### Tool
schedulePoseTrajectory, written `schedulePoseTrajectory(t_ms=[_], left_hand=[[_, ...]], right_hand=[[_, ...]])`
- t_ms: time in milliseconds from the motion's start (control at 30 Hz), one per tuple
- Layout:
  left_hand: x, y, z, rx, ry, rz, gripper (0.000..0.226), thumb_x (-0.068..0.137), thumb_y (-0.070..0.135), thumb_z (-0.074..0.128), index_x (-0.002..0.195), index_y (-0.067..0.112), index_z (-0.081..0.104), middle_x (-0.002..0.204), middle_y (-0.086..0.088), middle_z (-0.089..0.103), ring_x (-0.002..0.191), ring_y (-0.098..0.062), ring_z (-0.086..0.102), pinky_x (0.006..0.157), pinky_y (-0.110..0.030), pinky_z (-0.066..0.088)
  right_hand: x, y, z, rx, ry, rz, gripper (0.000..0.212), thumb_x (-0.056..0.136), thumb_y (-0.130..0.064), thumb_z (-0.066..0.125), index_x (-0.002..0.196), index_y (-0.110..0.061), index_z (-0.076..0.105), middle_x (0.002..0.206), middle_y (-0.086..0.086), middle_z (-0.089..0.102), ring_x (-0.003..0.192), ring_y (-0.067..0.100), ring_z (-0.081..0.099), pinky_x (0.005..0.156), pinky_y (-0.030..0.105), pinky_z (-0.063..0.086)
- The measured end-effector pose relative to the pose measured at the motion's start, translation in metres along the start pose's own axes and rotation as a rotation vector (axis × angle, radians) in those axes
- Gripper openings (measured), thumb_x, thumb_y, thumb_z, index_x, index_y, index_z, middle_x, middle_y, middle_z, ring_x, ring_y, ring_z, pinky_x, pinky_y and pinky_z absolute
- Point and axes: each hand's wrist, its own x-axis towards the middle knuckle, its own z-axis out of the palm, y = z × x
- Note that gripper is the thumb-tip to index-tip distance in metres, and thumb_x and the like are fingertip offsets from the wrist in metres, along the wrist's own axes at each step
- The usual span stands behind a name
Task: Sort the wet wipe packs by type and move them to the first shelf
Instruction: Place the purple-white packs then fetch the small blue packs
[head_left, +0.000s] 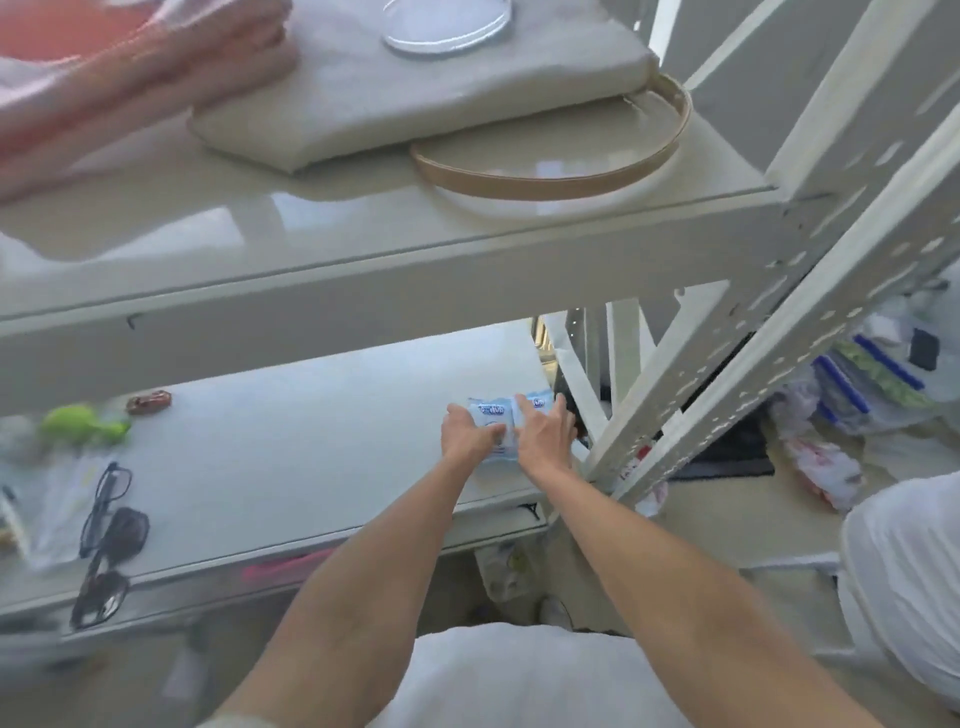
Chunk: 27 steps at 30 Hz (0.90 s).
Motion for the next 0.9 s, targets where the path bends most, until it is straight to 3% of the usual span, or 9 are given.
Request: schedulePoseTrajectory(t_ms=[100, 200, 300, 467, 567, 633, 700, 833, 900], left_hand=[[-0.014, -0.013, -0.012, -0.133, -0.009, -0.022, 0.053, 0.078, 0.025, 0.084, 0.115, 0.006, 0.052, 0.112, -0.009, 0.065, 0.102, -0.024, 0.066, 0.084, -0.035, 0.055], [-0.026, -0.042, -0.023, -0.219, 0.025, -0.065, 0.051, 0.069, 0.037, 0.086, 0.104, 0.018, 0.053, 0.112, -0.010, 0.072, 0.102, -0.026, 0.072, 0.092, -0.044, 0.058], [-0.045, -0.073, -0.031, -0.296, 0.140, -0.094, 0.045, 0.074, 0.034, 0.087, 0.101, 0.019, 0.054, 0.106, -0.009, 0.074, 0.098, -0.028, 0.074, 0.092, -0.047, 0.059], [-0.082, -0.117, -0.062, -0.479, 0.269, -0.126, 0.043, 0.076, 0.024, 0.086, 0.104, 0.017, 0.055, 0.111, -0.012, 0.072, 0.101, -0.030, 0.073, 0.091, -0.048, 0.060], [-0.112, -0.149, -0.103, -0.657, 0.367, -0.127, 0.045, 0.082, 0.012, 0.082, 0.117, 0.007, 0.055, 0.108, -0.007, 0.070, 0.096, -0.025, 0.070, 0.080, -0.036, 0.060], [-0.134, -0.180, -0.135, -0.769, 0.445, -0.132, 0.042, 0.084, 0.007, 0.080, 0.118, 0.007, 0.055, 0.103, -0.002, 0.067, 0.088, -0.017, 0.068, 0.069, -0.024, 0.054], [-0.159, -0.218, -0.169, -0.875, 0.551, -0.141, 0.040, 0.083, 0.006, 0.079, 0.115, 0.006, 0.056, 0.100, -0.003, 0.068, 0.081, -0.014, 0.067, 0.061, -0.019, 0.052], [-0.208, -0.296, -0.225, -1.103, 0.682, -0.204, 0.041, 0.081, 0.004, 0.076, 0.116, 0.001, 0.056, 0.105, -0.015, 0.069, 0.077, -0.023, 0.068, 0.052, -0.025, 0.055], [-0.229, -0.335, -0.247, -1.157, 0.753, -0.235, 0.030, 0.087, 0.000, 0.071, 0.112, 0.002, 0.055, 0.104, -0.017, 0.069, 0.075, -0.024, 0.067, 0.050, -0.025, 0.056]], right_hand=[[0.002, 0.000, 0.008, 0.018, -0.025, 0.057, 0.070, 0.097, -0.030, 0.067, 0.158, -0.024, 0.033, 0.145, 0.026, 0.036, 0.133, 0.044, 0.040, 0.111, 0.050, 0.035], [0.000, -0.009, 0.009, 0.083, -0.046, 0.086, 0.067, 0.093, -0.033, 0.073, 0.146, -0.011, 0.038, 0.134, 0.024, 0.042, 0.124, 0.042, 0.047, 0.105, 0.048, 0.039], [-0.015, -0.024, 0.013, 0.050, -0.182, 0.040, 0.072, 0.084, -0.045, 0.079, 0.135, -0.005, 0.046, 0.127, 0.022, 0.052, 0.120, 0.041, 0.052, 0.102, 0.049, 0.044], [-0.042, -0.058, 0.041, 0.190, -0.450, -0.011, 0.029, 0.081, -0.024, 0.071, 0.105, -0.008, 0.071, 0.108, 0.015, 0.074, 0.097, 0.031, 0.069, 0.079, 0.034, 0.055], [-0.071, -0.087, 0.066, 0.311, -0.576, -0.044, 0.013, 0.072, -0.025, 0.079, 0.084, -0.019, 0.076, 0.092, 0.007, 0.079, 0.092, 0.027, 0.074, 0.085, 0.040, 0.061], [-0.090, -0.110, 0.092, 0.384, -0.661, -0.087, 0.027, 0.060, -0.032, 0.085, 0.085, -0.023, 0.080, 0.085, 0.002, 0.080, 0.087, 0.027, 0.077, 0.084, 0.048, 0.063], [-0.118, -0.146, 0.116, 0.426, -0.754, -0.155, 0.033, 0.059, -0.031, 0.085, 0.090, -0.022, 0.082, 0.087, 0.003, 0.081, 0.084, 0.027, 0.078, 0.077, 0.045, 0.065], [-0.213, -0.230, 0.141, 0.405, -1.006, -0.332, 0.015, 0.084, 0.003, 0.074, 0.098, -0.004, 0.076, 0.080, 0.006, 0.078, 0.066, 0.019, 0.074, 0.056, 0.025, 0.059], [-0.254, -0.261, 0.165, 0.377, -1.111, -0.383, 0.019, 0.086, 0.010, 0.068, 0.102, 0.000, 0.073, 0.081, 0.006, 0.077, 0.065, 0.018, 0.075, 0.054, 0.025, 0.059]])
